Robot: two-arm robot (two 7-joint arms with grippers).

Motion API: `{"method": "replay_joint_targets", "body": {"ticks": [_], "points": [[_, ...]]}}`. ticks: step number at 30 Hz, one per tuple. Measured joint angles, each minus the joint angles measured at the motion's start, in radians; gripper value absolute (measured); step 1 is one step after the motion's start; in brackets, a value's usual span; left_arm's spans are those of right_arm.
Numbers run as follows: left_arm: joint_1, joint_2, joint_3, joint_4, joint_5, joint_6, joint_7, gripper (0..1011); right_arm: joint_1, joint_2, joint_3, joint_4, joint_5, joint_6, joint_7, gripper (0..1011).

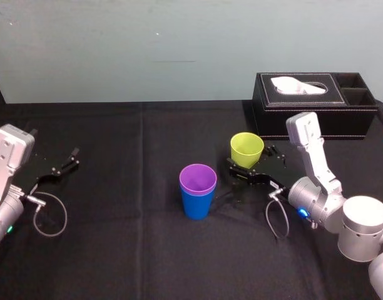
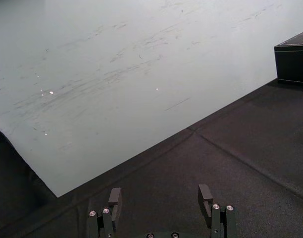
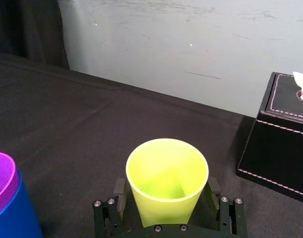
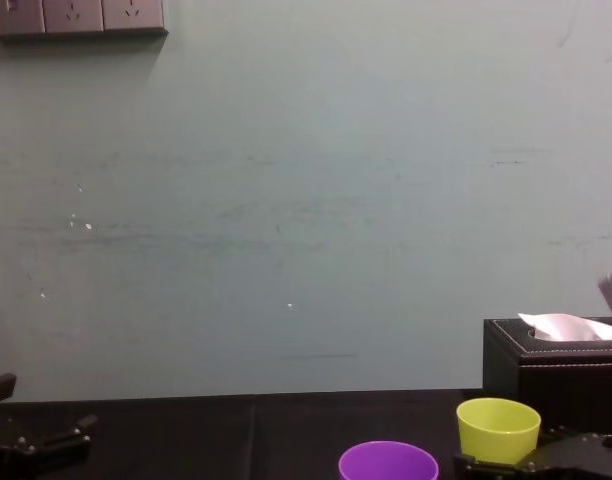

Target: Stack the three plastic cups sequentially using one hand.

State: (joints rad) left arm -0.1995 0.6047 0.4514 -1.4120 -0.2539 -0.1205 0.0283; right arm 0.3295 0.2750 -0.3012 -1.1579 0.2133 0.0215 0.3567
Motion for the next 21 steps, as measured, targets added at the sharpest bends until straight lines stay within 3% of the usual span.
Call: {"method": "replay_joint_targets", "body": {"ticks": [12,21], "points": [[0.000,0.000,0.000,0.000,0.000,0.000,0.000,1010,0.037,-0.016,-0.002,0.052,-0.005,-0.019,0.009,1003],[0.000,0.000,0.000,0.000,0.000,0.000,0.000,1010,0.037,-0.015,-0.001,0.052,-0.005,-0.020,0.009,1003]]}}
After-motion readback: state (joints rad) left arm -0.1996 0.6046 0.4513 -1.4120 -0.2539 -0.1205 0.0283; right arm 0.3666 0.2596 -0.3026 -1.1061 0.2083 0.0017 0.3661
